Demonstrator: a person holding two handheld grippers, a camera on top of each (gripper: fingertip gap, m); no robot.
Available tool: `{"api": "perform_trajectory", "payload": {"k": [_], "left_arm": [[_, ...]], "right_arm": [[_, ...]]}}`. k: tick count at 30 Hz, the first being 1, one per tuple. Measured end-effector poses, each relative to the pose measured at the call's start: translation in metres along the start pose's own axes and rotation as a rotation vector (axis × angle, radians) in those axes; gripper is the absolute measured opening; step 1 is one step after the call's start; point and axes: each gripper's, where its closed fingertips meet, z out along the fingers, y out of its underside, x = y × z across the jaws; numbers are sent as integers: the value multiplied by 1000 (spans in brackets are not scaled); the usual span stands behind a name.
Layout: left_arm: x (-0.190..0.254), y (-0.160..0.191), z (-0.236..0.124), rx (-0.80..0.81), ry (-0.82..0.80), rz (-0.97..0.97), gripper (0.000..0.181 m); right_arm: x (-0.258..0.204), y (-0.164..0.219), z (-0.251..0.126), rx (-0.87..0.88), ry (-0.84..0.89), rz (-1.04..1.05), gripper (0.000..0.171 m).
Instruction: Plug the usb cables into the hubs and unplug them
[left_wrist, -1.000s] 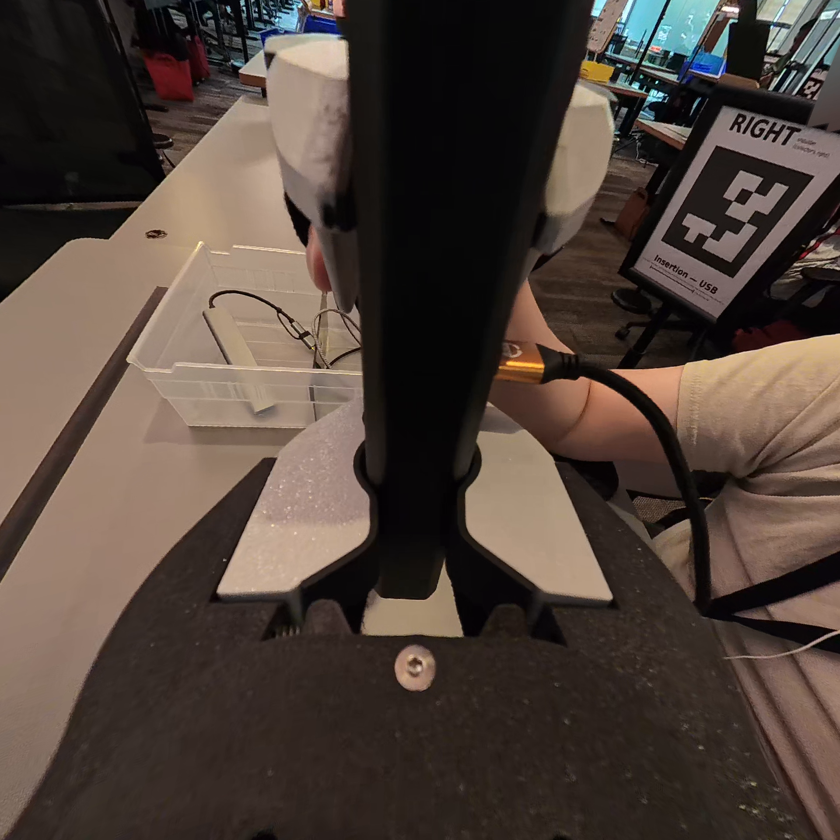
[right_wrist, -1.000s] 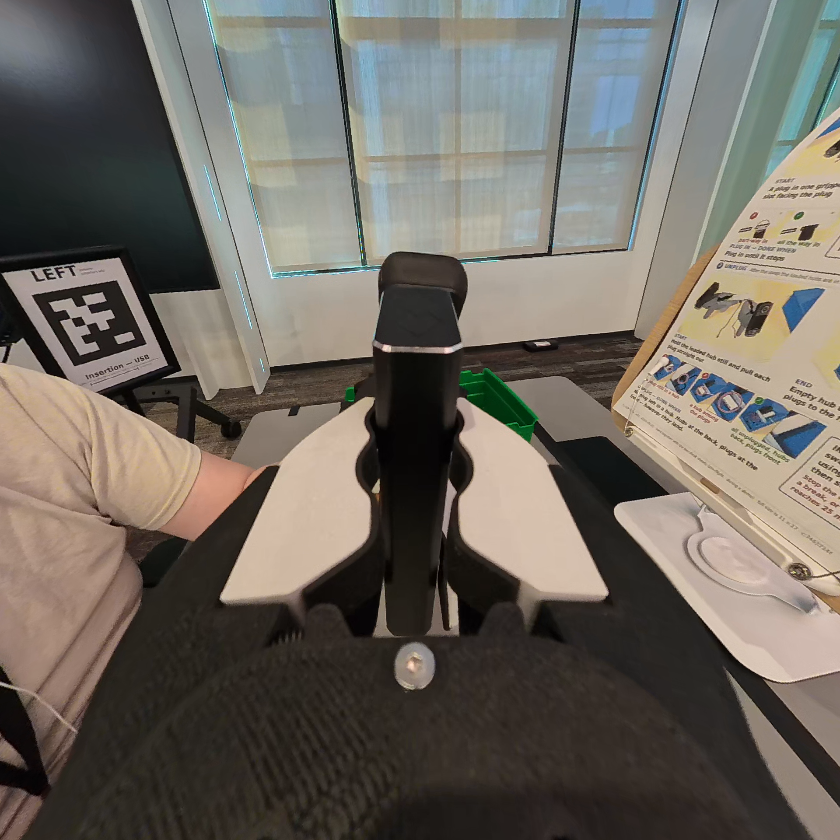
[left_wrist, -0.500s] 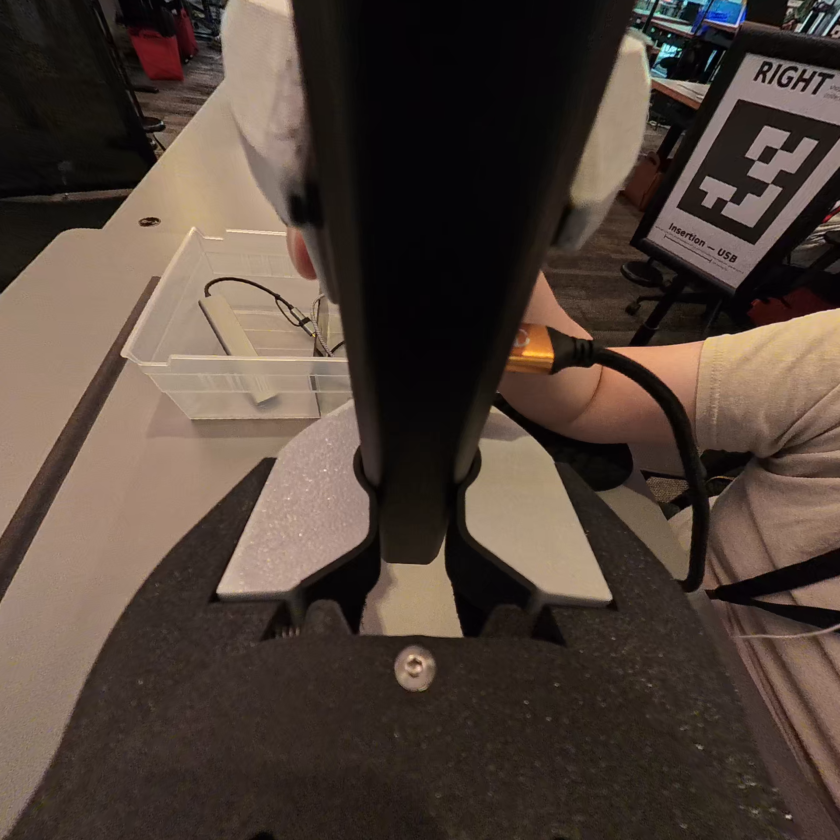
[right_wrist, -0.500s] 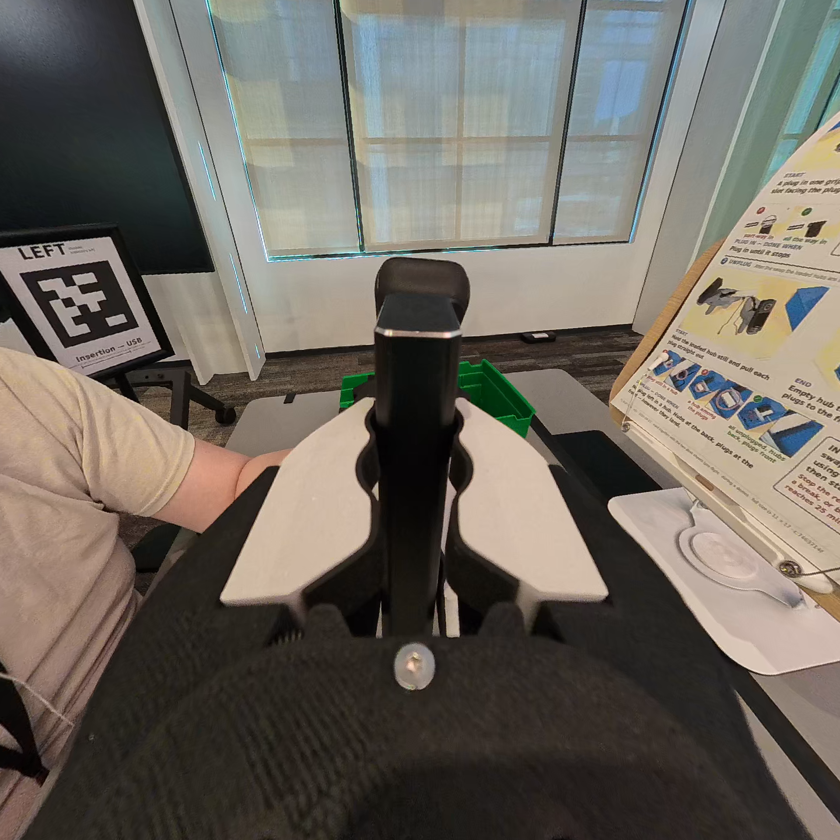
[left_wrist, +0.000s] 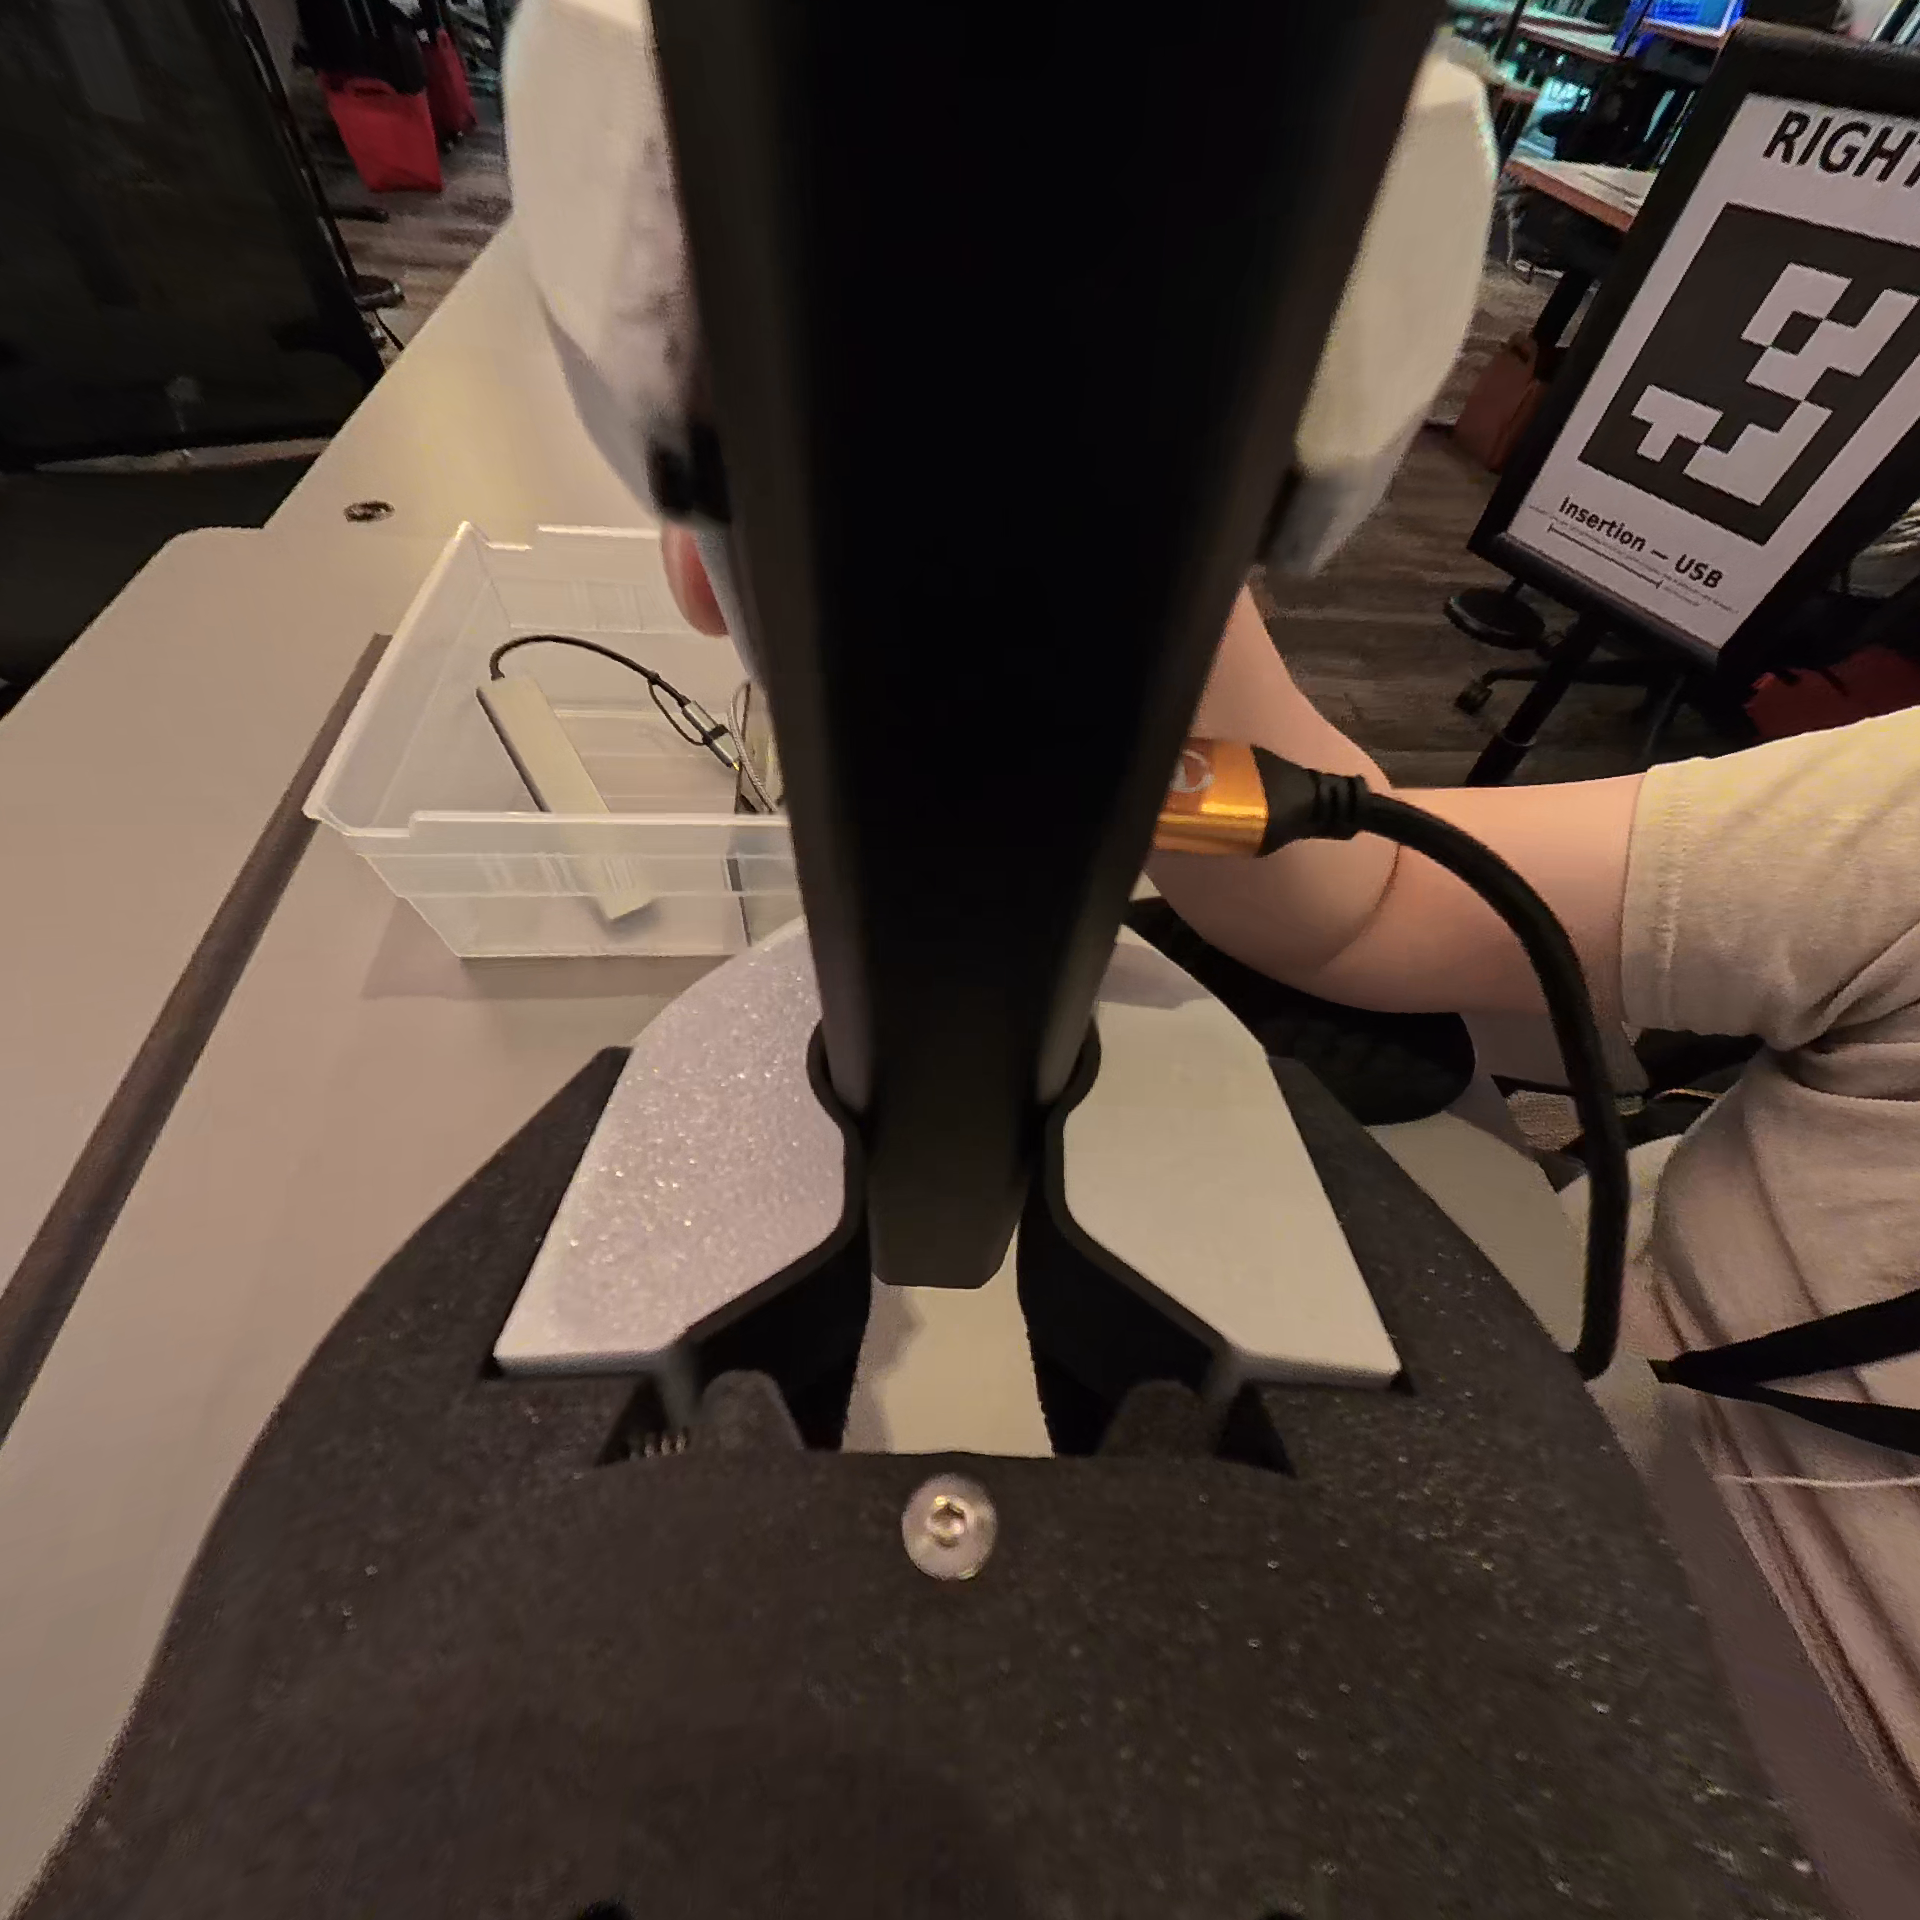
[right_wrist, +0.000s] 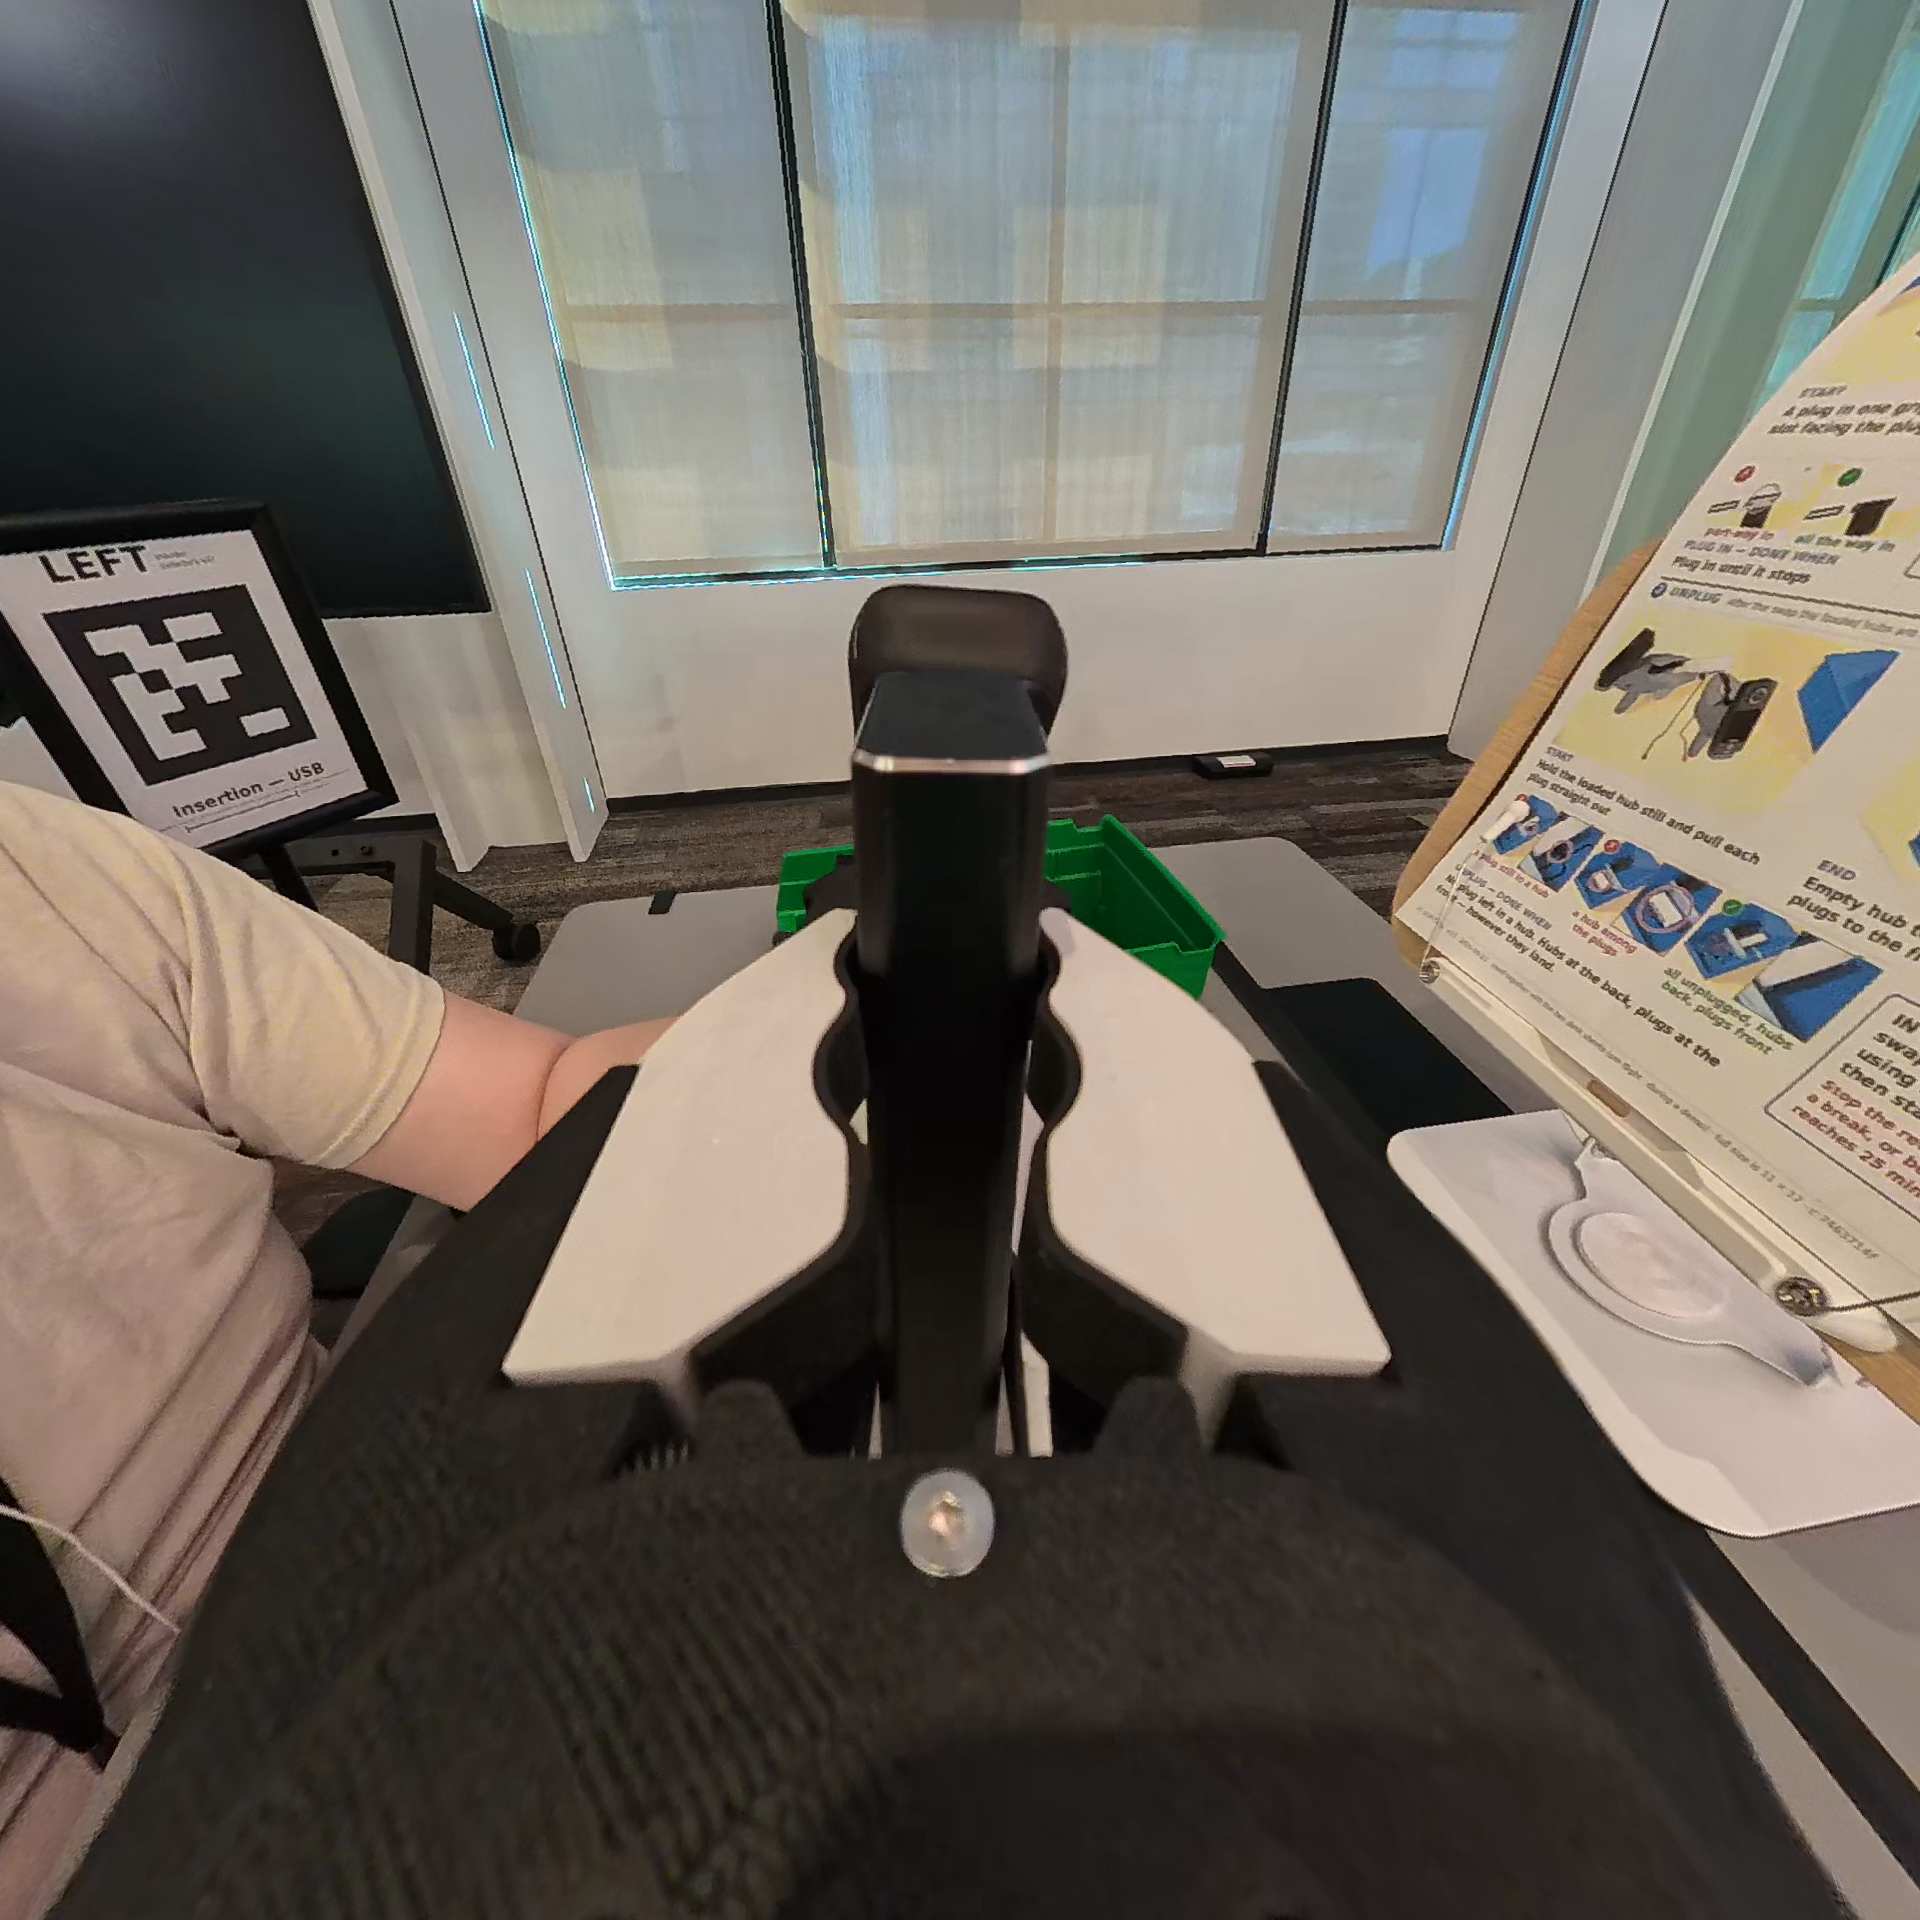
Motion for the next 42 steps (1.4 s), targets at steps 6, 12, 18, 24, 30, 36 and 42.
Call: {"api": "perform_trajectory", "payload": {"k": [6,12,18,24,30,36,42], "left_arm": [[-6,-18,-2,144,-22,-30,31],[-24,-21,-10,204,-127,-5,30],[-54,-32,-55,294,-335,-9,31],[-96,-27,-107,293,-738,36,33],[-104,-19,-92,306,-728,8,30],[-100,-16,-75,316,-600,-69,30],[-99,0,-51,191,-528,-98,30]], "right_arm": [[9,-14,-7,58,134,-79,33],[22,-21,-10,56,343,-157,39],[38,-51,-41,226,694,-301,42],[25,-32,4,212,752,-338,43],[40,-10,23,155,828,-333,40],[37,-9,22,60,871,-338,40],[42,-12,-4,57,951,-281,41]]}}
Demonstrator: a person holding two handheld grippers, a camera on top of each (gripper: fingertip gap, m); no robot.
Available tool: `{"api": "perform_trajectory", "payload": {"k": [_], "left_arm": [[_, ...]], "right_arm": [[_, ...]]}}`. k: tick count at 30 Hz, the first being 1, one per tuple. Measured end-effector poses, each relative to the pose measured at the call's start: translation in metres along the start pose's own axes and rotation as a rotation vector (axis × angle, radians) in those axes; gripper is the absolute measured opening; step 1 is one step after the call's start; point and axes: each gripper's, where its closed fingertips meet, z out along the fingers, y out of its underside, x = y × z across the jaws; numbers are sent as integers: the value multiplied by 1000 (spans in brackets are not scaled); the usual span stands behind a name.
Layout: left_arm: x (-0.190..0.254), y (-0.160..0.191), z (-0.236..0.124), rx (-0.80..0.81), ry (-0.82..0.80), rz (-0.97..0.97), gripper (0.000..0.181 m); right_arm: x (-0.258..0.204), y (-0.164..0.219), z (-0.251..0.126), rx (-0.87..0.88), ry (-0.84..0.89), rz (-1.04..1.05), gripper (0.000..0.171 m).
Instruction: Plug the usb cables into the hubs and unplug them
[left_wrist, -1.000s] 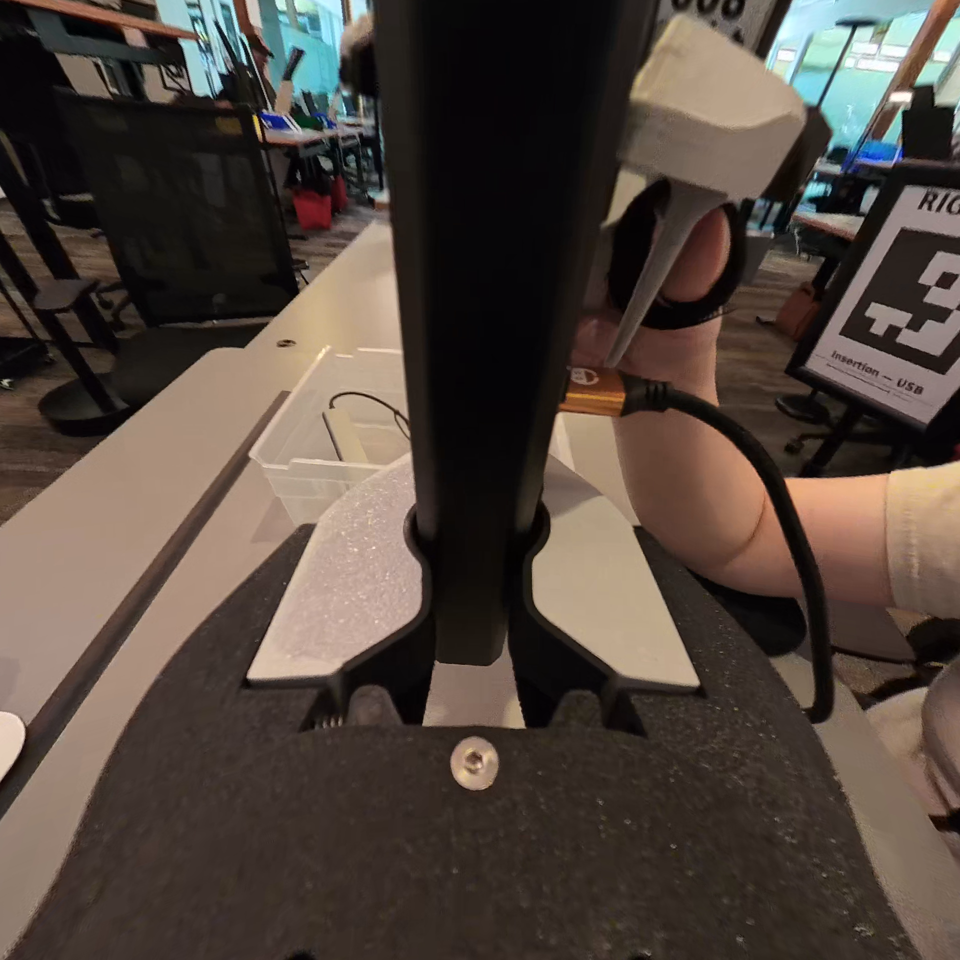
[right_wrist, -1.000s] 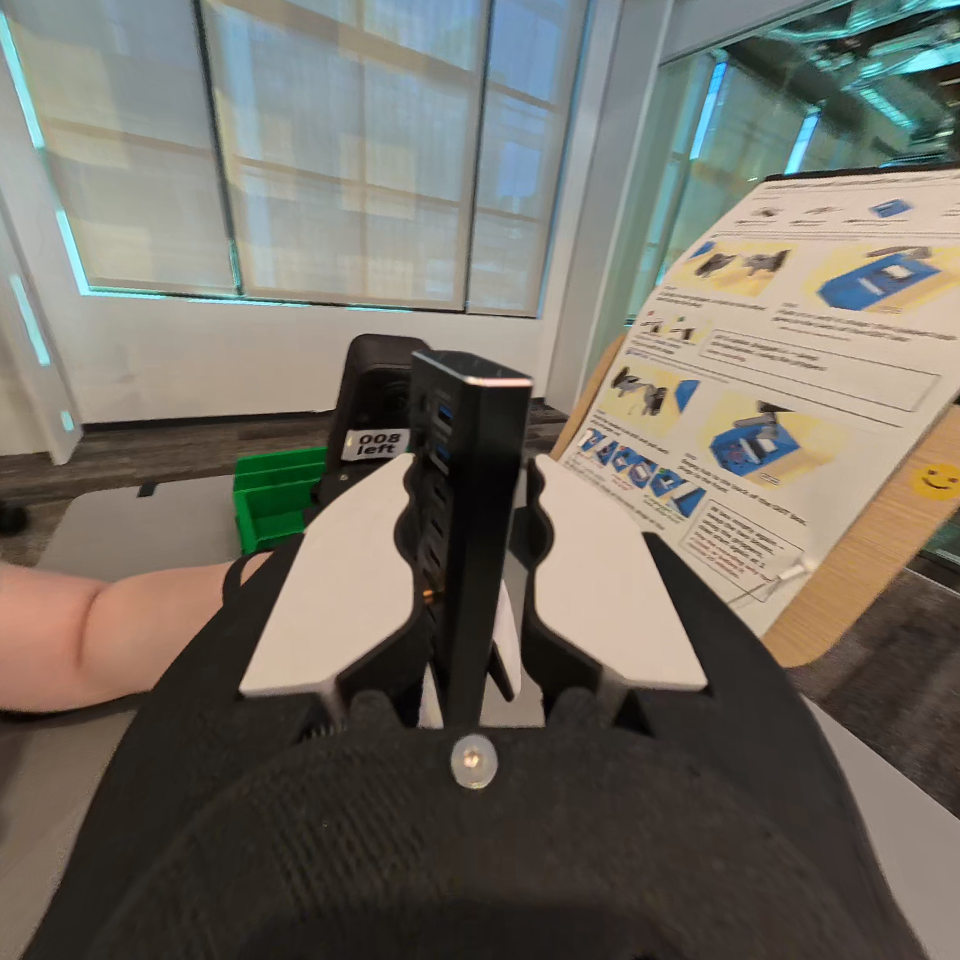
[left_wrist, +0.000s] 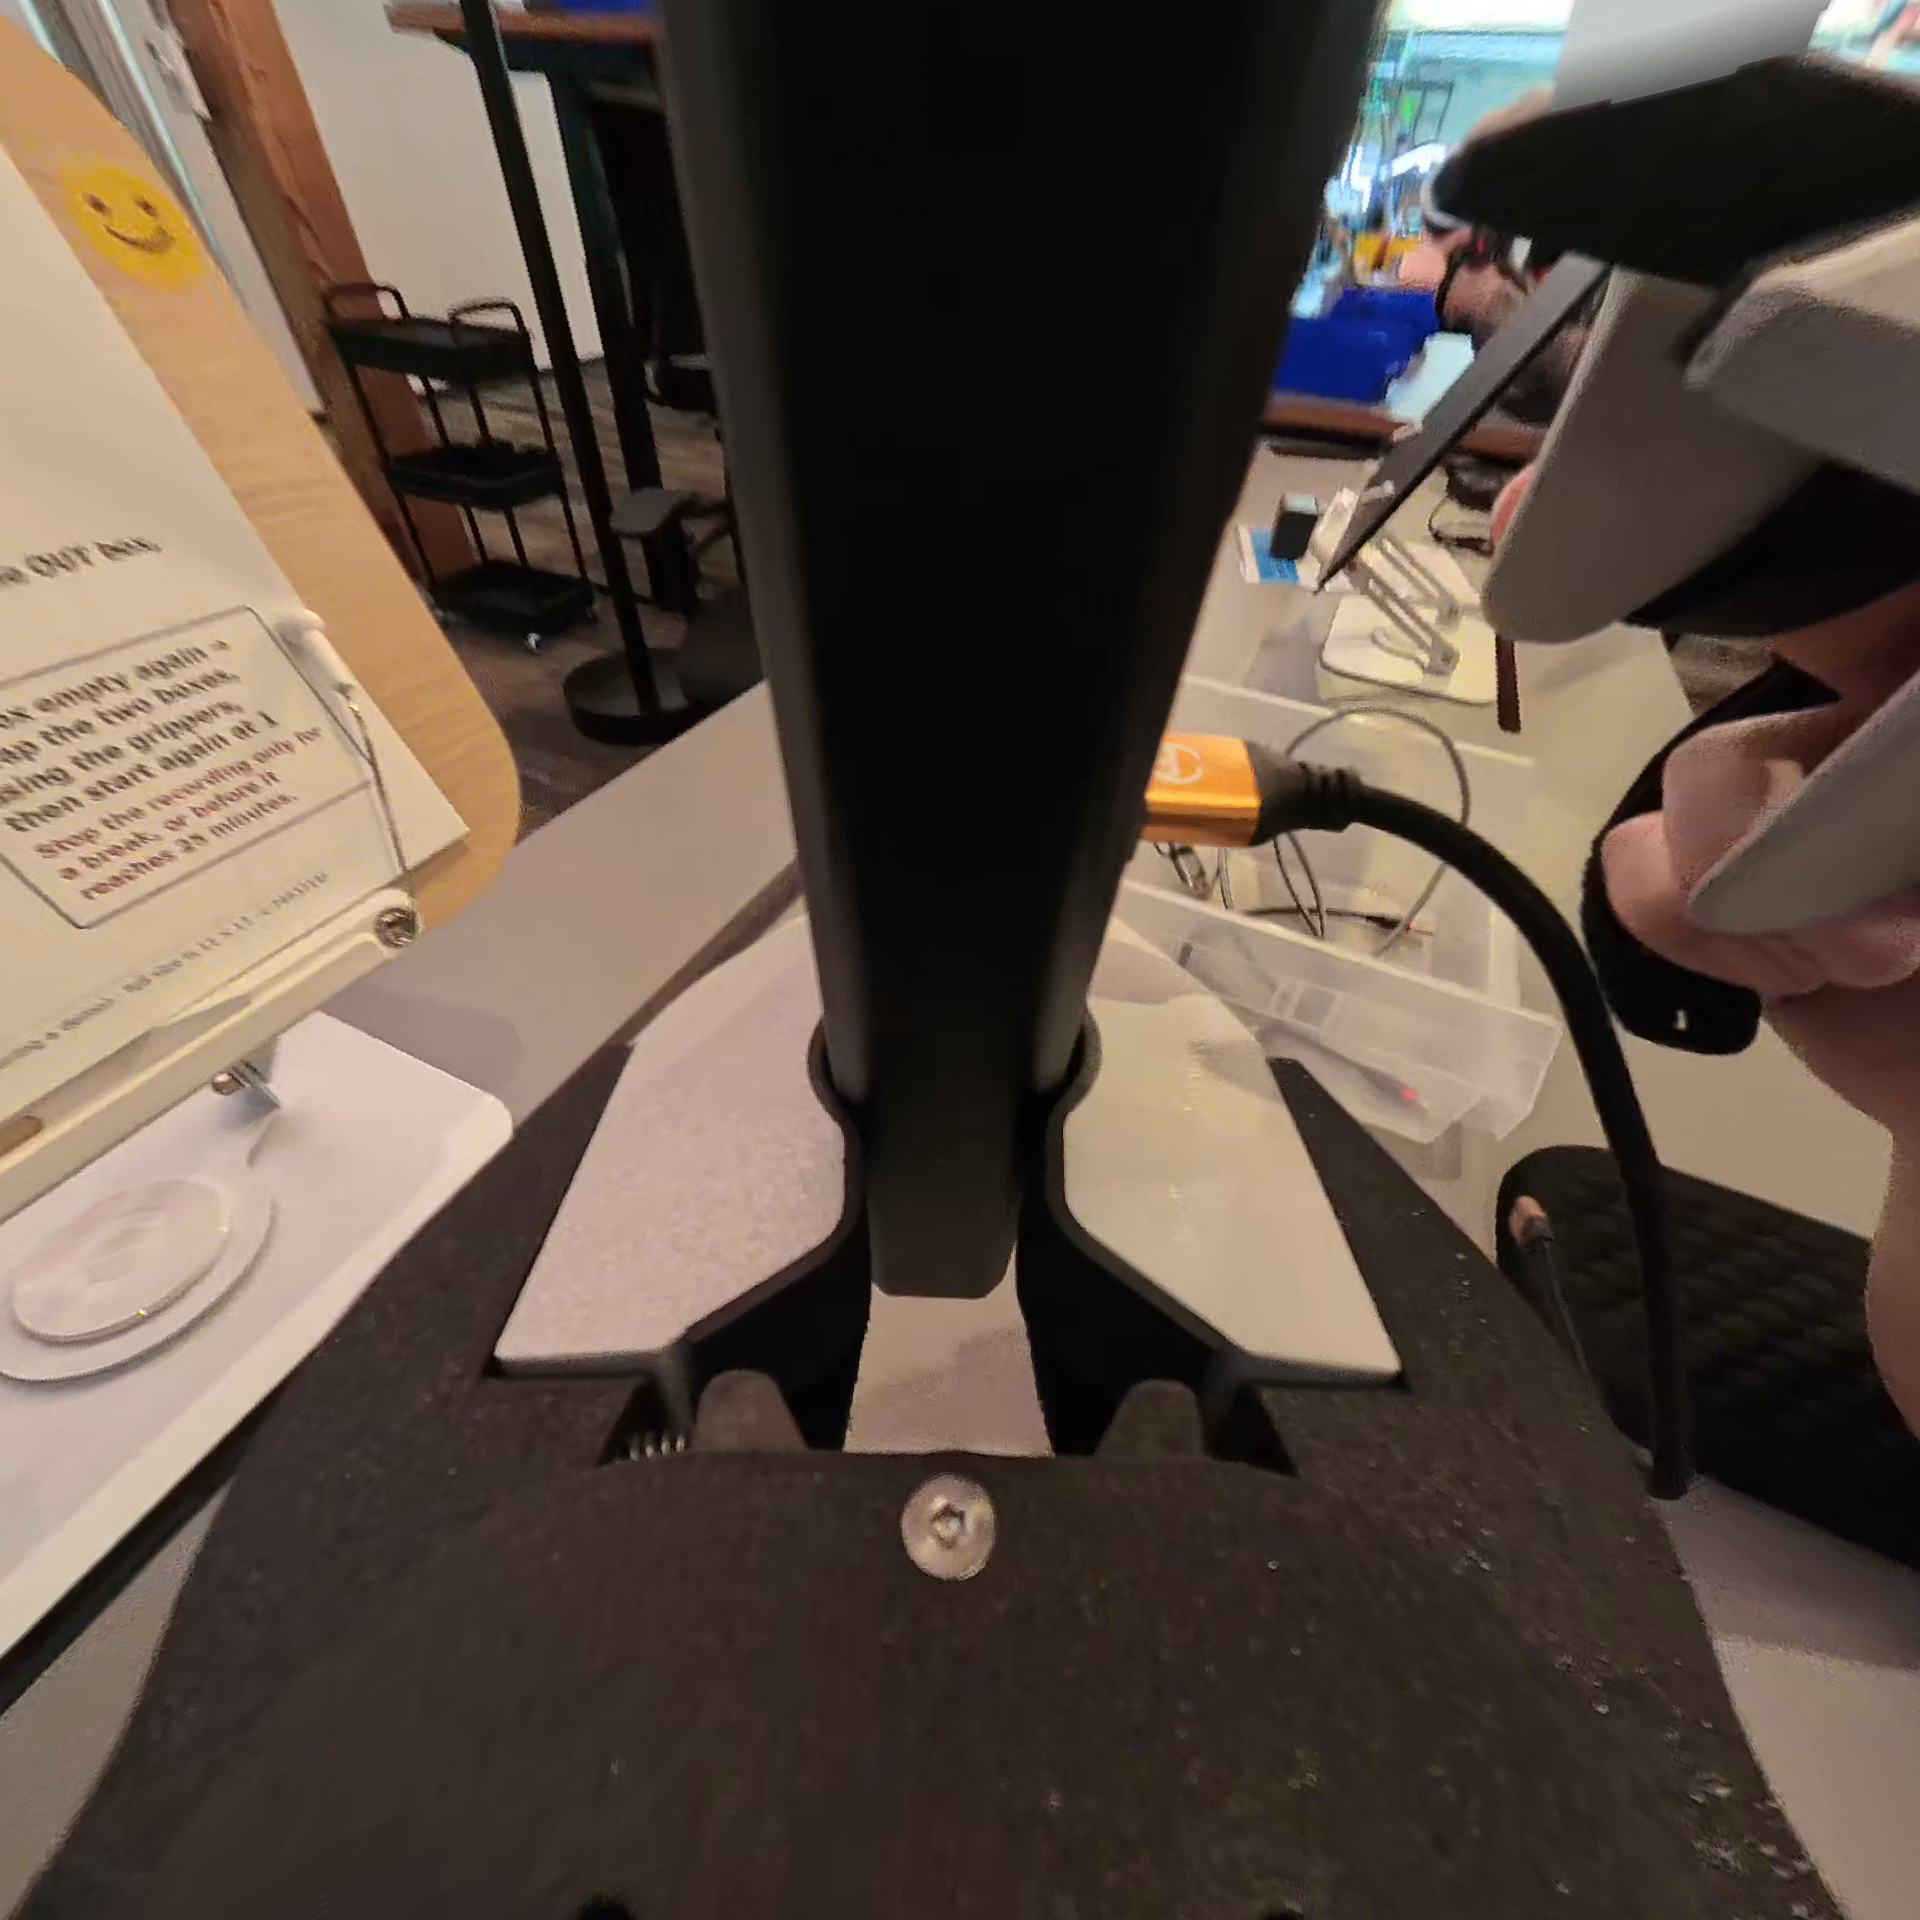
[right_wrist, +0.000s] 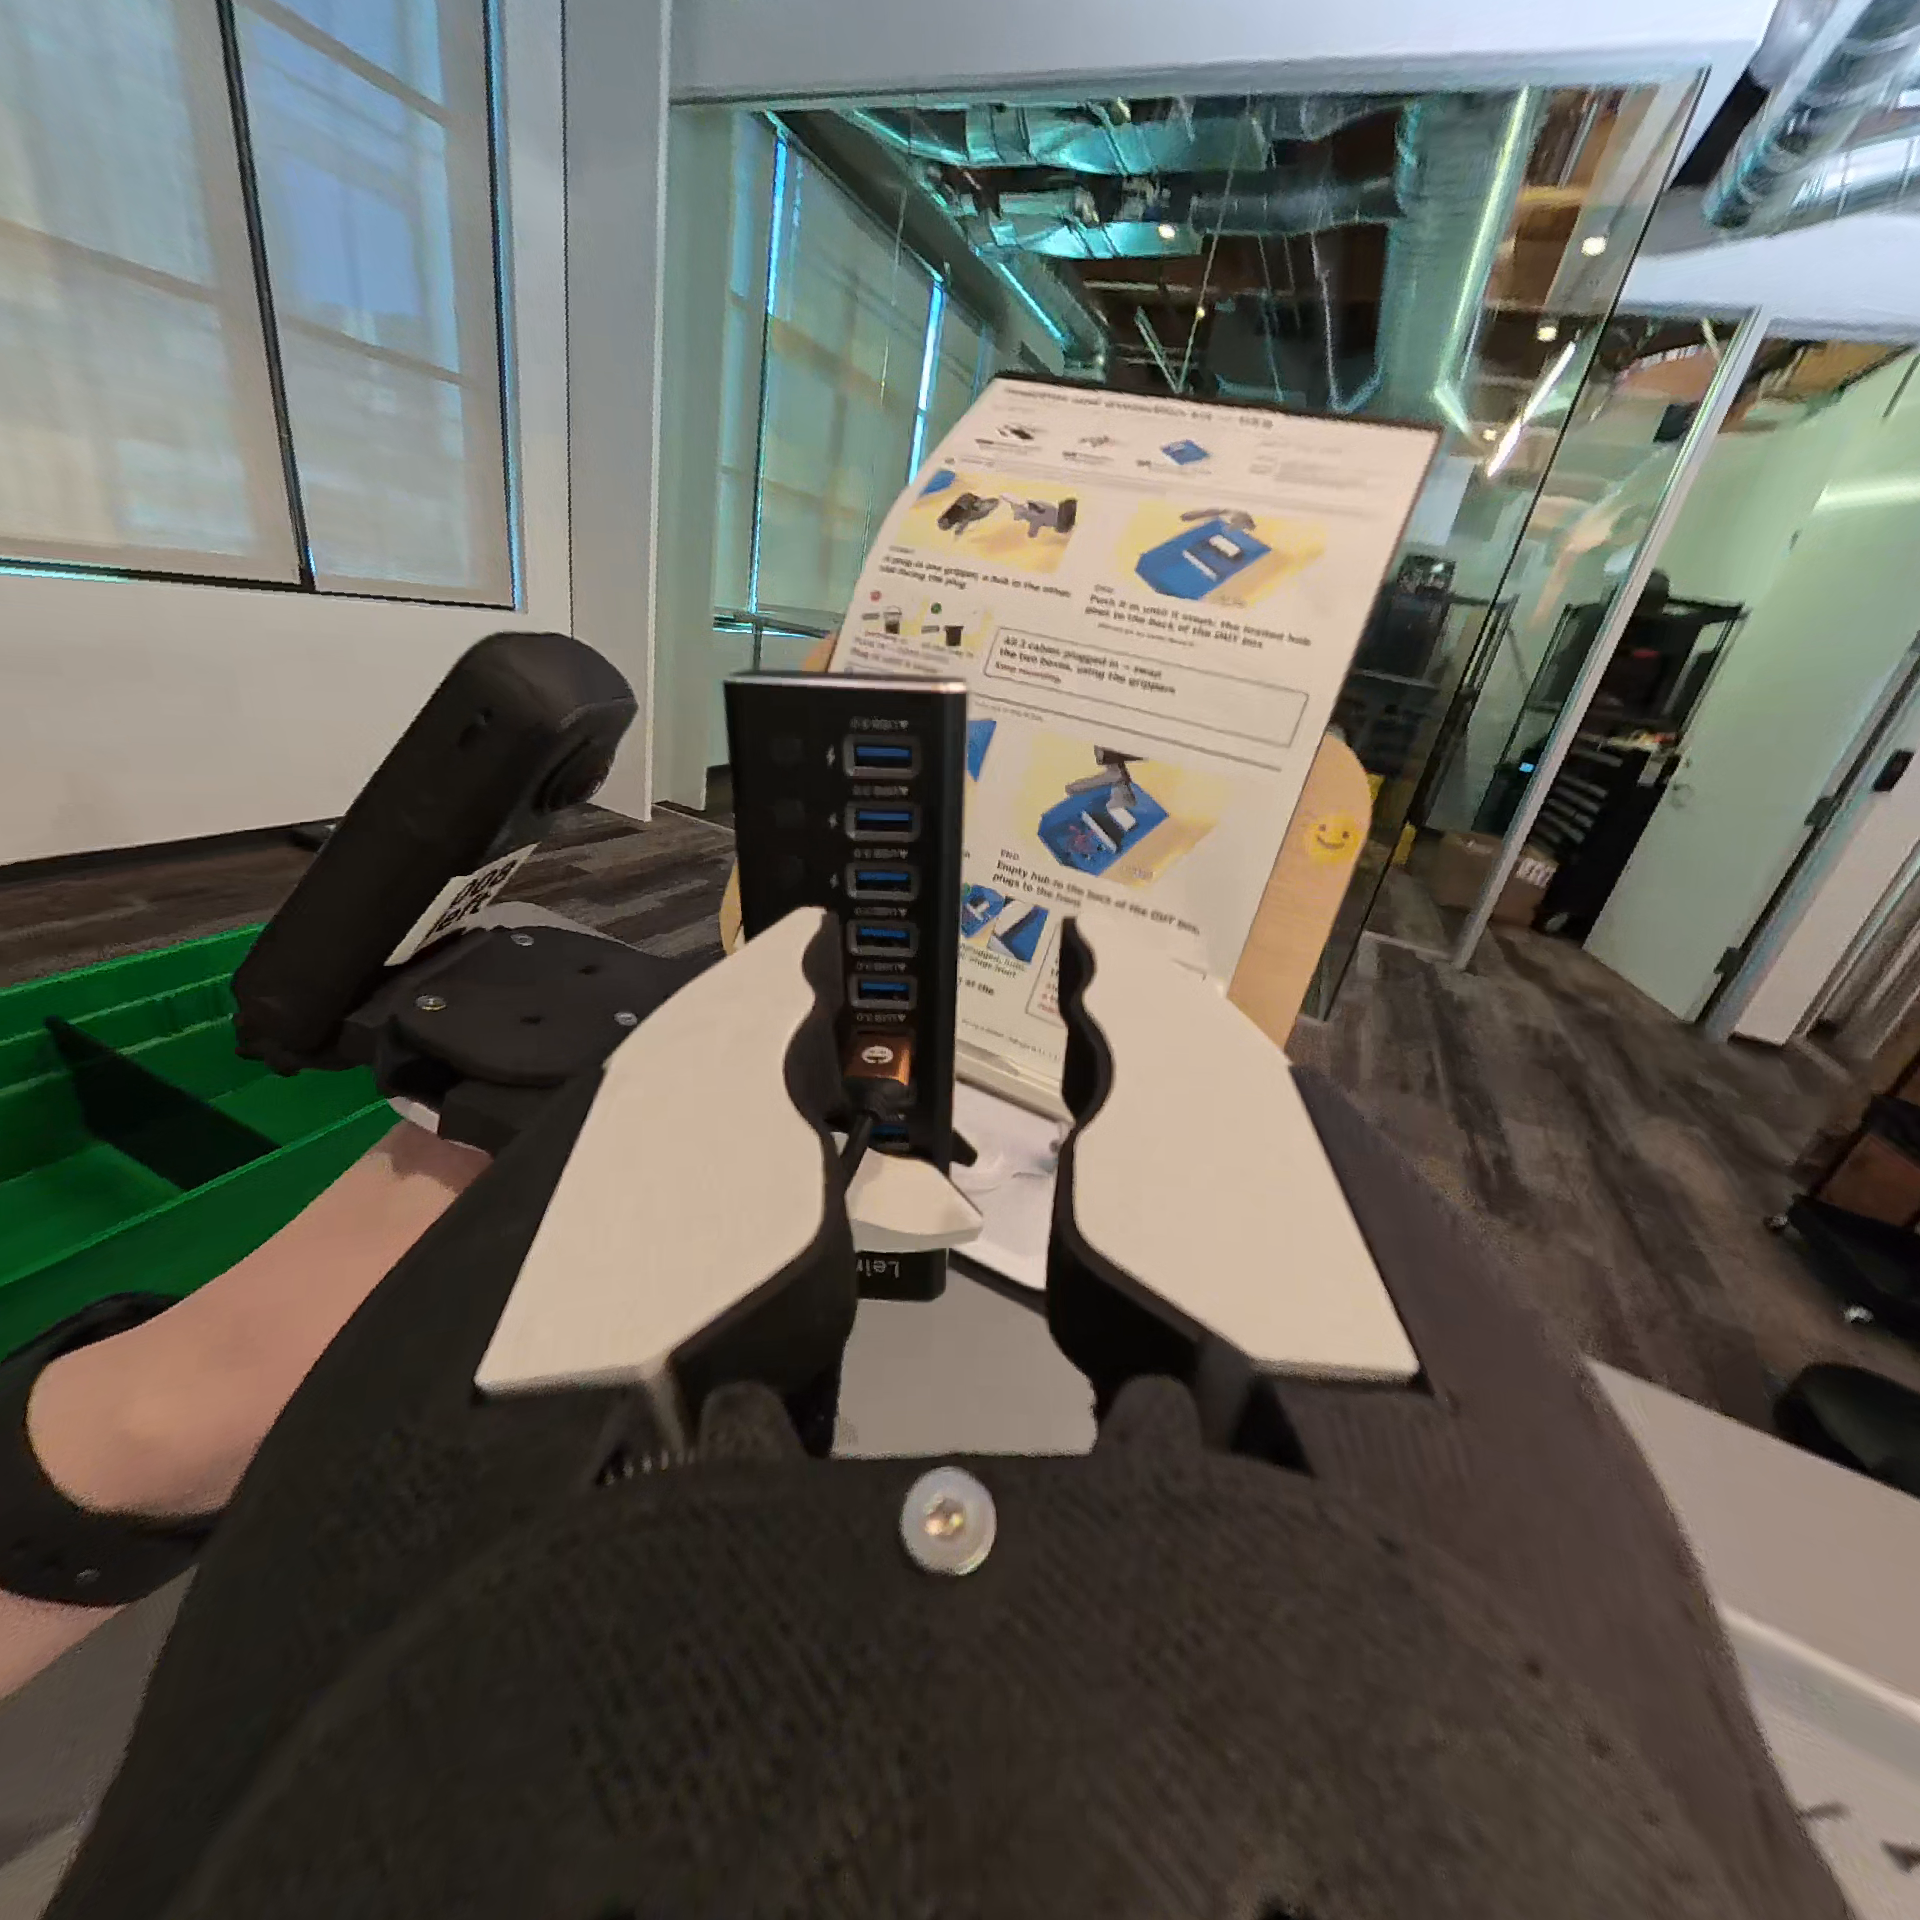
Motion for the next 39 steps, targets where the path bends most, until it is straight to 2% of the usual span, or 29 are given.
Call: {"api": "perform_trajectory", "payload": {"k": [6,10,16,21,32,39], "left_arm": [[4,15,14,-65,-14,47,31],[-1,14,11,-35,-8,1,32],[-13,15,8,-15,-39,-17,32],[-12,11,6,8,-43,-5,30],[-5,7,6,20,-23,17,30],[-2,6,7,35,-20,30,30]], "right_arm": [[30,6,-14,93,99,56,42],[24,10,-15,158,128,24,41],[-4,39,7,71,65,-9,41],[-4,59,17,-15,54,10,37],[-6,61,17,-18,-2,59,17],[-5,62,17,-28,-5,75,16]]}}
